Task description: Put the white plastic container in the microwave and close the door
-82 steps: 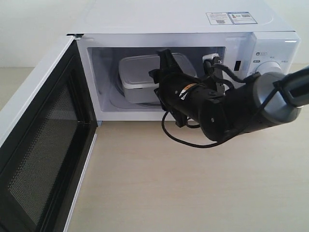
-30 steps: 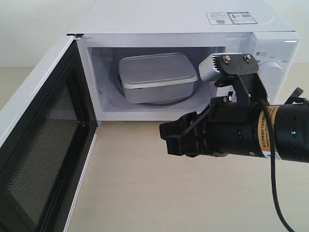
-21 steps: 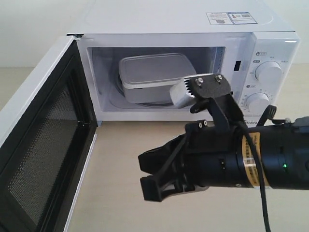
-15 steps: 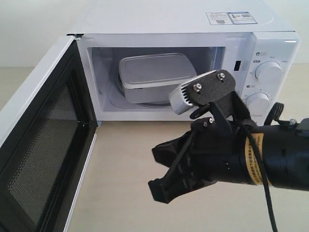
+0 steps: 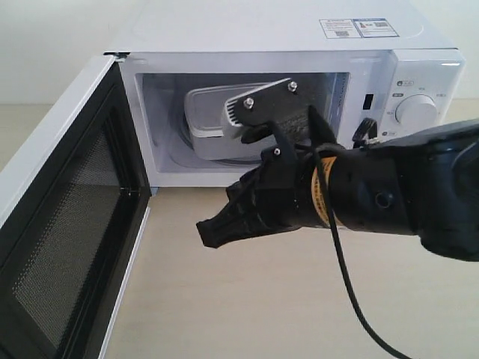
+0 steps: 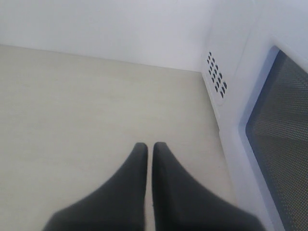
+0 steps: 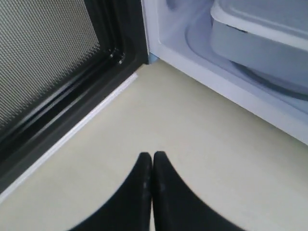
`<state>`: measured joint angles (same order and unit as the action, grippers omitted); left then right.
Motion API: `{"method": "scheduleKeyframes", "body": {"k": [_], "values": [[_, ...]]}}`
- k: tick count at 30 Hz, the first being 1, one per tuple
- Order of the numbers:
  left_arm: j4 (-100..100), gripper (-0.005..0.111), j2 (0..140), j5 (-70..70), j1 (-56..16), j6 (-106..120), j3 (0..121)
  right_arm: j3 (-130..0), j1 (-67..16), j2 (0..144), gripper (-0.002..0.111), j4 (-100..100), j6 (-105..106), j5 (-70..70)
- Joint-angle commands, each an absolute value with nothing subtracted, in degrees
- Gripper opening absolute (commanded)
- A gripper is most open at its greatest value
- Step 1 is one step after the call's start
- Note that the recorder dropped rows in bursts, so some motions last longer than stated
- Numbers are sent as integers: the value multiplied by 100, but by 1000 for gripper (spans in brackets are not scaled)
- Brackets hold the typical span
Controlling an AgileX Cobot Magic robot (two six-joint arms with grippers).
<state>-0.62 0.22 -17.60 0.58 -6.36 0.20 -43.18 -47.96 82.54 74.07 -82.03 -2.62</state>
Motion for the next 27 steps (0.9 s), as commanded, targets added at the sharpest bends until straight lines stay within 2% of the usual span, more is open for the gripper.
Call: {"method": "scheduleKeyframes", "body": {"k": [1,8,15,23,27], "values": [[-59,4,0,-1754,8,-688,0,-4354,-4799,7763,0,6670,-8285,-164],[-59,4,0,-1754,8,-688,0,-4354,-4819,7130,0,6022,-8371,-89],[-59,4,0,-1754,8,-688,0,-4354,-5471,6984,0,3694,-3933,-1243],[-59,4,0,-1754,8,-688,0,-4354,-5913,6984,0,1637,-165,-1466],[-59,4,0,-1754,8,-688,0,-4354,-5923,6984,0,995,142,-1344]]}}
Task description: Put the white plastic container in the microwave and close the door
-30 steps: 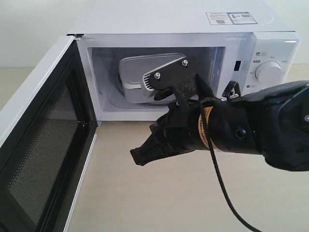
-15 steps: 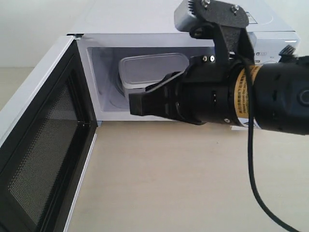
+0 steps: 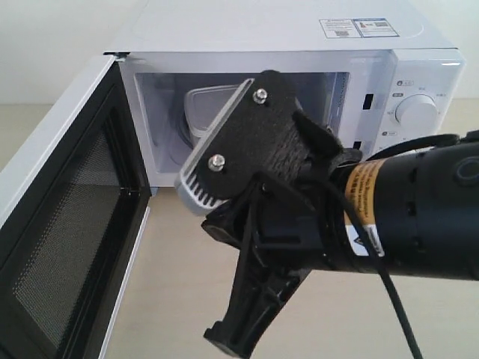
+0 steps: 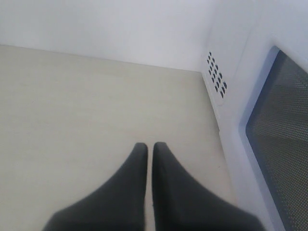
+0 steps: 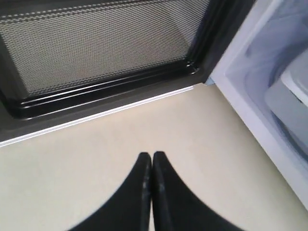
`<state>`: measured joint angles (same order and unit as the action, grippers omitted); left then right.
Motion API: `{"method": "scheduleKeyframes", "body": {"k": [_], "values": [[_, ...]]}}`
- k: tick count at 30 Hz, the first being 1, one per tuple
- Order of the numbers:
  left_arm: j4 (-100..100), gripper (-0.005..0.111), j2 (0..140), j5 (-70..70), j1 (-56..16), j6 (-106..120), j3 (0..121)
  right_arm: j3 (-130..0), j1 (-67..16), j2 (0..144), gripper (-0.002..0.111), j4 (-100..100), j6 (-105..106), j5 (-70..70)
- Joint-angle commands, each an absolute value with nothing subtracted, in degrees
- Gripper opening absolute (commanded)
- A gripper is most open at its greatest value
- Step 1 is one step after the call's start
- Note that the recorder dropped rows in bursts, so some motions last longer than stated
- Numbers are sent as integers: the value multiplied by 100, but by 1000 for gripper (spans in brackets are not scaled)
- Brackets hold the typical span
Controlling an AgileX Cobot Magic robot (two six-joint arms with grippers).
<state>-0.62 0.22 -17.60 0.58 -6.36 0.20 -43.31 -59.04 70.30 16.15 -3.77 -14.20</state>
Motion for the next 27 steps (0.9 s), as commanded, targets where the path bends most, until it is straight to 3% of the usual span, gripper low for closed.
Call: {"method": "scheduleKeyframes", "body": {"k": [1,11,27], "values": [[-59,4,0,-1754,8,-688,0,-4354,-5877,6984,0,995,-36,-1344],[-59,4,0,-1754,8,-688,0,-4354,-5085,6984,0,766,-2164,-932],[-59,4,0,-1754,8,-688,0,-4218,-5086,6974,0,-979,-680,1273]]}}
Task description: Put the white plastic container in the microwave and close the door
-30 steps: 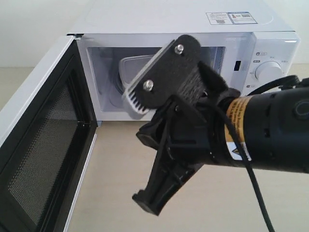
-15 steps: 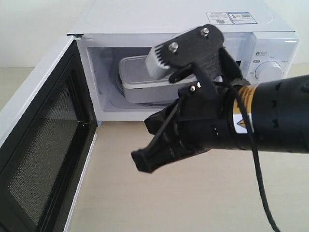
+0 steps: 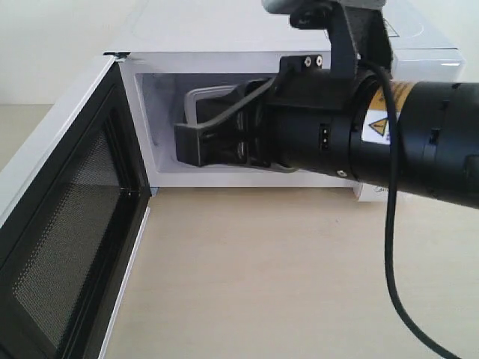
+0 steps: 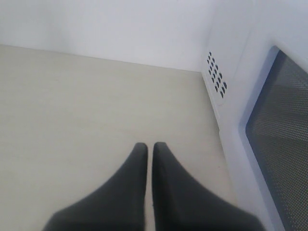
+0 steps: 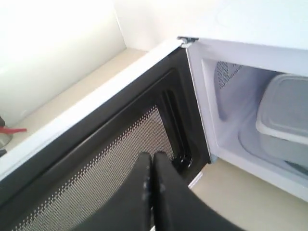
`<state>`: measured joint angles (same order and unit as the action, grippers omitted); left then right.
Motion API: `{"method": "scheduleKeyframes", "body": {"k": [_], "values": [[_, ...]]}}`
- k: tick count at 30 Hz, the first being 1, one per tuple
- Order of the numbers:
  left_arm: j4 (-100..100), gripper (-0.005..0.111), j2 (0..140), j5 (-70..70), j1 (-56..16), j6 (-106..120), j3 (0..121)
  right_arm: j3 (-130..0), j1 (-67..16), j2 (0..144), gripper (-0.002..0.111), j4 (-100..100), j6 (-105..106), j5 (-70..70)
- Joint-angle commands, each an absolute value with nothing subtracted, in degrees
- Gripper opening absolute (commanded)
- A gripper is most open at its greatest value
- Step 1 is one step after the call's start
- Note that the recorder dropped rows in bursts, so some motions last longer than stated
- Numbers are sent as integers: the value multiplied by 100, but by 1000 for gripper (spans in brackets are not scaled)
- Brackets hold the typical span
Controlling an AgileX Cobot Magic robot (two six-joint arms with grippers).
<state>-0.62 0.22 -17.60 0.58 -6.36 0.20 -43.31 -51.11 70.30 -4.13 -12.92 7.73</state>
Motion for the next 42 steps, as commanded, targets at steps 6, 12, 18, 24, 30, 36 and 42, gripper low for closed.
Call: {"method": "scheduleKeyframes", "body": {"k": [6,12,18,24,30,36,42], "values": [[-59,4,0,-1754,8,-688,0,-3488,-5086,6974,0,-3425,1993,2623],[-59,4,0,-1754,8,-688,0,-3152,-5208,6925,0,-4309,3976,2882],[-59,4,0,-1754,8,-688,0,-2502,-5755,7251,0,-4797,3521,5230],[-59,4,0,-1754,8,-688,0,-2413,-5780,7905,0,-4446,2175,5682],[-59,4,0,-1754,8,-688,0,-2582,-5769,8983,0,-4446,1932,6394],[-59,4,0,-1754,8,-688,0,-3211,-5708,10033,0,-4481,1981,6779],[-59,4,0,-1754,8,-688,0,-3865,-5088,10465,0,-4427,1394,5379]]}}
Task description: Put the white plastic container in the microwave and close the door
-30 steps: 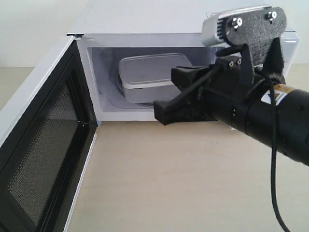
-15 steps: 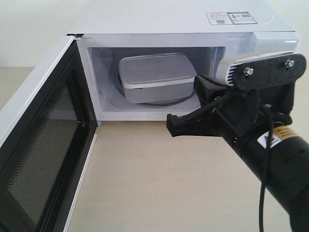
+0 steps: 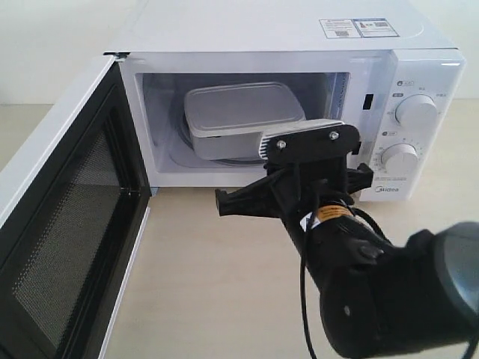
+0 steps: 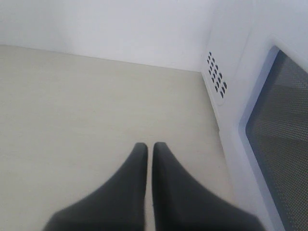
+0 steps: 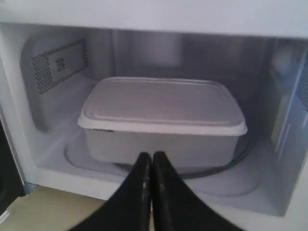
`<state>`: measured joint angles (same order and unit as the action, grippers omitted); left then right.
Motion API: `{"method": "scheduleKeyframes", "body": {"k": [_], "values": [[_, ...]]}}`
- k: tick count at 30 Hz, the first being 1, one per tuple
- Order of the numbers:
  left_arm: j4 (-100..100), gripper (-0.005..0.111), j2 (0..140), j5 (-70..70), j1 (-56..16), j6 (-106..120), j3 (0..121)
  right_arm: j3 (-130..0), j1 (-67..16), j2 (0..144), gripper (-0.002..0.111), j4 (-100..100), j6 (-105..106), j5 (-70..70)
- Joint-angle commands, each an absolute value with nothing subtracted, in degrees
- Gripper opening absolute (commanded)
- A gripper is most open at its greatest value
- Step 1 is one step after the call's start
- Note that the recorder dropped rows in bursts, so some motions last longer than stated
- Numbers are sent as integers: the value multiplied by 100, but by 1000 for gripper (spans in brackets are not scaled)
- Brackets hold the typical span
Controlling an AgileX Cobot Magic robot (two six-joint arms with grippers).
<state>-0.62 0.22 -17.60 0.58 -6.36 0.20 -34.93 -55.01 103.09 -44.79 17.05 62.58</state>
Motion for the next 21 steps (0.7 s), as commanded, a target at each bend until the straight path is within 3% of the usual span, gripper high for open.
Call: {"method": "scheduleKeyframes", "body": {"k": [1,7,21], "values": [[-59,4,0,-1754,8,-688,0,-3977,-4978,10465,0,-4358,1373,5126],[-59,4,0,-1754,8,-688,0,-4567,-4390,10465,0,-3295,1292,4061],[-59,4,0,-1754,8,-688,0,-5409,-4287,11642,0,-3244,1208,4811]]}}
